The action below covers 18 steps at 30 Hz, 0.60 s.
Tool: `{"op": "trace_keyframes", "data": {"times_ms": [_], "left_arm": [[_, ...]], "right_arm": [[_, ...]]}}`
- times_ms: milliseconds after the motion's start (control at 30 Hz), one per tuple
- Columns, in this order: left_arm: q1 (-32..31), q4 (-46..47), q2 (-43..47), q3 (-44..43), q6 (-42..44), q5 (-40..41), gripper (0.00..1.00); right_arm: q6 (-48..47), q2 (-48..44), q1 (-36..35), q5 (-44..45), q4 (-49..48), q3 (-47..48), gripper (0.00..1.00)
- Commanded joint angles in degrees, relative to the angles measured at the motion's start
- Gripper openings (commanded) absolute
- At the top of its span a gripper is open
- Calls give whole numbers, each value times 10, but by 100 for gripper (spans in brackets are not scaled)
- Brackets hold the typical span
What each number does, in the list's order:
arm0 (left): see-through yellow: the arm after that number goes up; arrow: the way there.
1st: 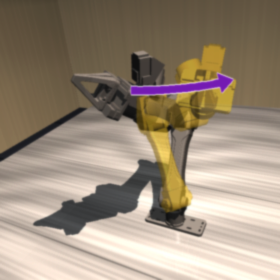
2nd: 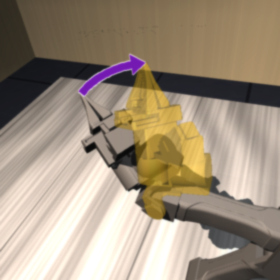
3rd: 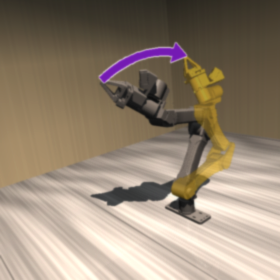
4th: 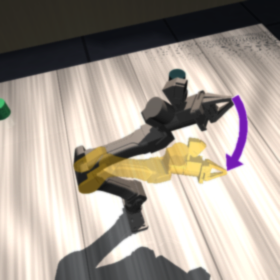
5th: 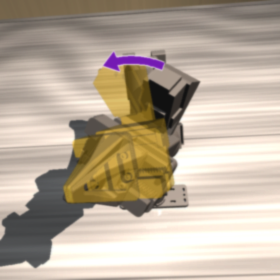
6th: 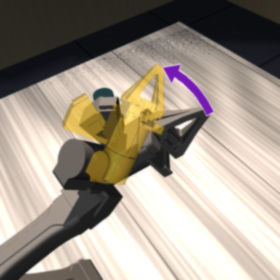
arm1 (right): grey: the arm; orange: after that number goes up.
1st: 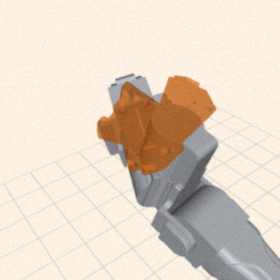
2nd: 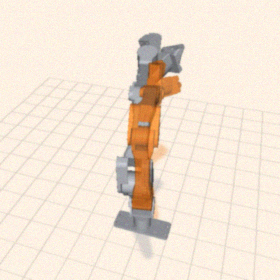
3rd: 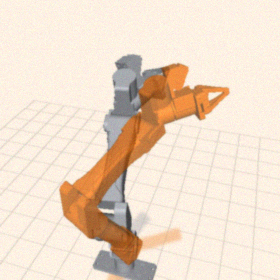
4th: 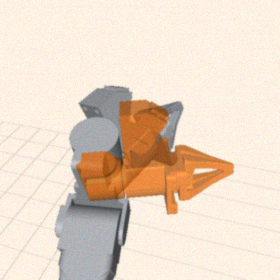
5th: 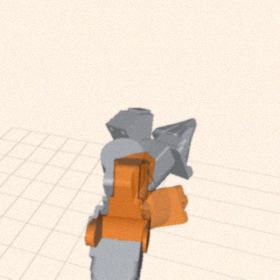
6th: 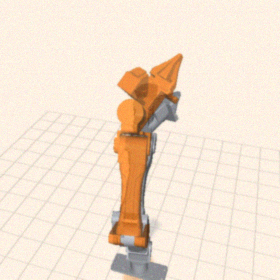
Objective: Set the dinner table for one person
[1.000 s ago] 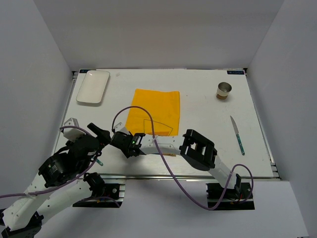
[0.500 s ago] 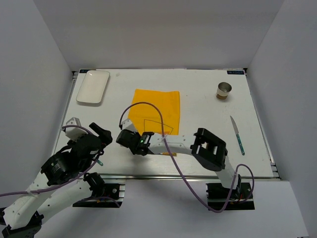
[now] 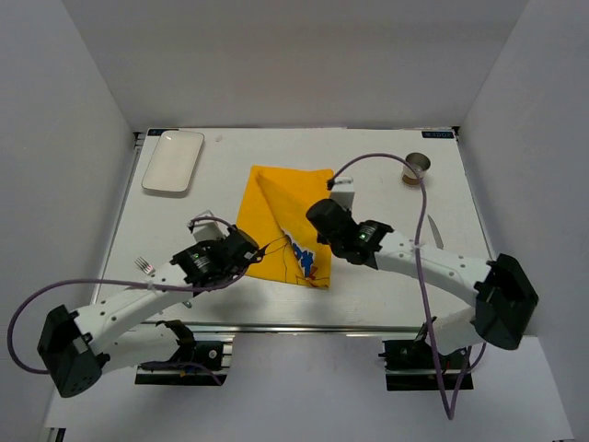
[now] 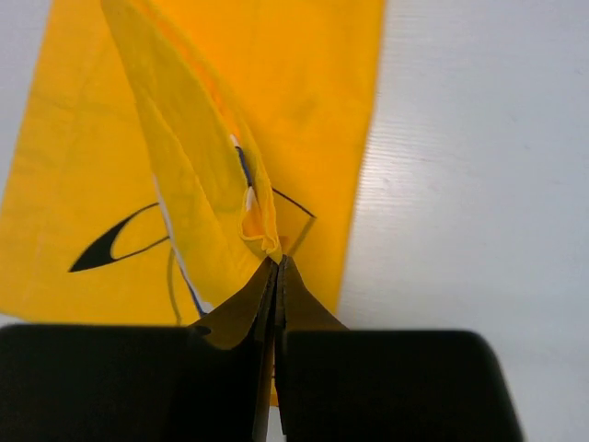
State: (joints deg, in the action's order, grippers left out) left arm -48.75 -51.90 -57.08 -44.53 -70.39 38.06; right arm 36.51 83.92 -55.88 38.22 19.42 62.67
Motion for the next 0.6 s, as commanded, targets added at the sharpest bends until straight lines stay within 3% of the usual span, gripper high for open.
{"op": "trace_keyframes", "data": {"times_ms": [0, 267, 567], "left_arm": [[3, 41, -46, -8, -48, 2, 98], [19, 69, -171, -13, -70, 66, 96], [72, 130, -259, -15, -66, 54, 84]], "right_arm": [[66, -66, 9, 60, 38, -60, 0], [106, -220, 10, 51, 40, -192, 0], [81, -292, 9, 16, 24, -235, 0]]}}
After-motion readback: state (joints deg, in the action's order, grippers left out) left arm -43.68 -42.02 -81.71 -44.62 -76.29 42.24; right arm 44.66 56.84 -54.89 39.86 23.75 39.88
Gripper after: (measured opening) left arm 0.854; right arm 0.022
